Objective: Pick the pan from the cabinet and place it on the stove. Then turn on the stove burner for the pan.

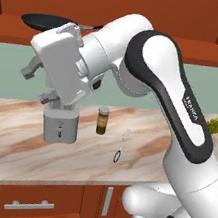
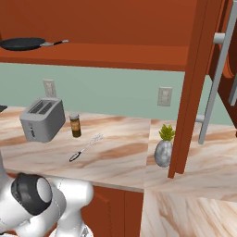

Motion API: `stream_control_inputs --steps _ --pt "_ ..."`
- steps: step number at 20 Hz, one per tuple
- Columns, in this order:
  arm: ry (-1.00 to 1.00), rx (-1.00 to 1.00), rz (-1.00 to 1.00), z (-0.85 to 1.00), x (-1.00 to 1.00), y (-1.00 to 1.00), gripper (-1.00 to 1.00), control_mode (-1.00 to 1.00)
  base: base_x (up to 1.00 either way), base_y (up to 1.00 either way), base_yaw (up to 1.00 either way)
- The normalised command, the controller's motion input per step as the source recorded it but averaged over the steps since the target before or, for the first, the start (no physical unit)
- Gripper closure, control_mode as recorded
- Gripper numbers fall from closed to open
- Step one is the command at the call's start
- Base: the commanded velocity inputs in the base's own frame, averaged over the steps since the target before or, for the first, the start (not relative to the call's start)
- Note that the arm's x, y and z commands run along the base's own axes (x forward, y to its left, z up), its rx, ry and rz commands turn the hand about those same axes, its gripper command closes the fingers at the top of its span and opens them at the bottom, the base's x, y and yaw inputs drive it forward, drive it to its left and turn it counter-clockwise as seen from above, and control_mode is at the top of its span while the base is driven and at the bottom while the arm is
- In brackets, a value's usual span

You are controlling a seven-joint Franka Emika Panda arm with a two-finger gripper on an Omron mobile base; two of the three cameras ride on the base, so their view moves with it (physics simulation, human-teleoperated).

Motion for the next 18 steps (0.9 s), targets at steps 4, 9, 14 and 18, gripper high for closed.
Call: stream_control_inputs --steps 4,9,14,18 --pt "-0.31 0.0 0.1 0.0 0.23 -0.72 -1.0 -1.0 0.0 0.0 0.0" --pt "-0.32 0.0 0.11 -0.04 0.31 -0.67 -1.0 -1.0 0.0 0.0 0.0" --pt "-0.28 0.01 0.13 -0.07 0.48 -0.67 -1.0 -1.0 0.0 0.0 0.0" --pt "-0.28 0.02 0.12 -0.01 0.54 -0.72 -1.0 -1.0 0.0 0.0 0.0"
